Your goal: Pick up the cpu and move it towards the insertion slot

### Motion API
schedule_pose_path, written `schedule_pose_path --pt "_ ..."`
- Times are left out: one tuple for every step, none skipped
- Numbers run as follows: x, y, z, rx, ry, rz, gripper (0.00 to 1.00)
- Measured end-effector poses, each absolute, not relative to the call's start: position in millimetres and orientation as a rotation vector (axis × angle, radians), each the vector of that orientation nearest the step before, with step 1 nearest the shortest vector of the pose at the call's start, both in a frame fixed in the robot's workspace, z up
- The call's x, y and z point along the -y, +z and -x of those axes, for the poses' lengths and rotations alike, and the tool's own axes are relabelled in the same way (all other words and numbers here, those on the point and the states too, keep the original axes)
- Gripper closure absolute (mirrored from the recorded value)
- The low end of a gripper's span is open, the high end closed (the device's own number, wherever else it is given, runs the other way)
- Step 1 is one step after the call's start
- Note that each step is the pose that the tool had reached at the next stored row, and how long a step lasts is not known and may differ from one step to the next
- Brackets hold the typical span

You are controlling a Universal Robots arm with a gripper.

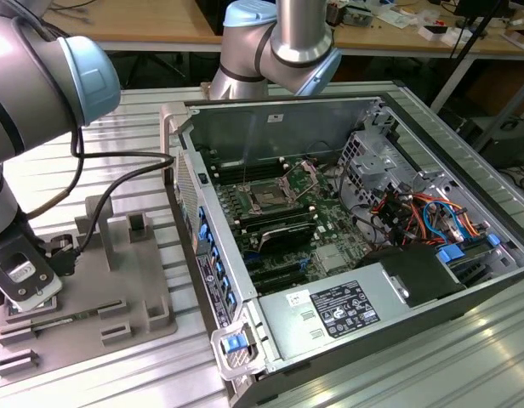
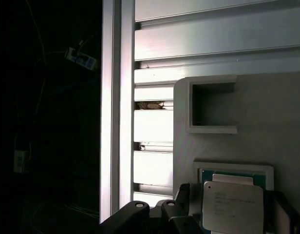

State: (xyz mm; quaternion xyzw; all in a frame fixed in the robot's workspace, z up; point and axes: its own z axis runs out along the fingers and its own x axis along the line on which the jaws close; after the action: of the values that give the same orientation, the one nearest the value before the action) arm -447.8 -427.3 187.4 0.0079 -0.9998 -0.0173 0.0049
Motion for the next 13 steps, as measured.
schedule_pose_path --pt "427.3 186.8 447.7 3.131 -0.052 -0.024 0.31" --pt "427.3 186.6 447.7 3.131 -0.049 -0.024 0.31" --pt "427.3 186.5 447.6 3.131 -0.049 -0.024 0.31" --pt "427.3 186.2 447.5 3.131 -0.048 -0.023 0.31" --pt "427.2 185.9 447.4 3.131 -0.048 -0.023 0.31" --pt "427.2 185.8 447.3 3.131 -0.048 -0.022 0.31" --pt "427.2 185.8 447.3 3.131 -0.047 -0.022 0.31" --pt "427.2 185.7 447.2 3.131 -0.047 -0.021 0.31" --pt "427.3 185.7 447.1 3.131 -0.047 -0.021 0.31" --pt "427.3 185.7 447.0 3.131 -0.048 -0.021 0.31" --pt "427.3 185.7 447.0 3.131 -0.048 -0.021 0.32" --pt "427.3 185.7 447.0 3.131 -0.047 -0.022 0.39" --pt "427.2 185.7 447.0 3.131 -0.047 -0.021 0.39"
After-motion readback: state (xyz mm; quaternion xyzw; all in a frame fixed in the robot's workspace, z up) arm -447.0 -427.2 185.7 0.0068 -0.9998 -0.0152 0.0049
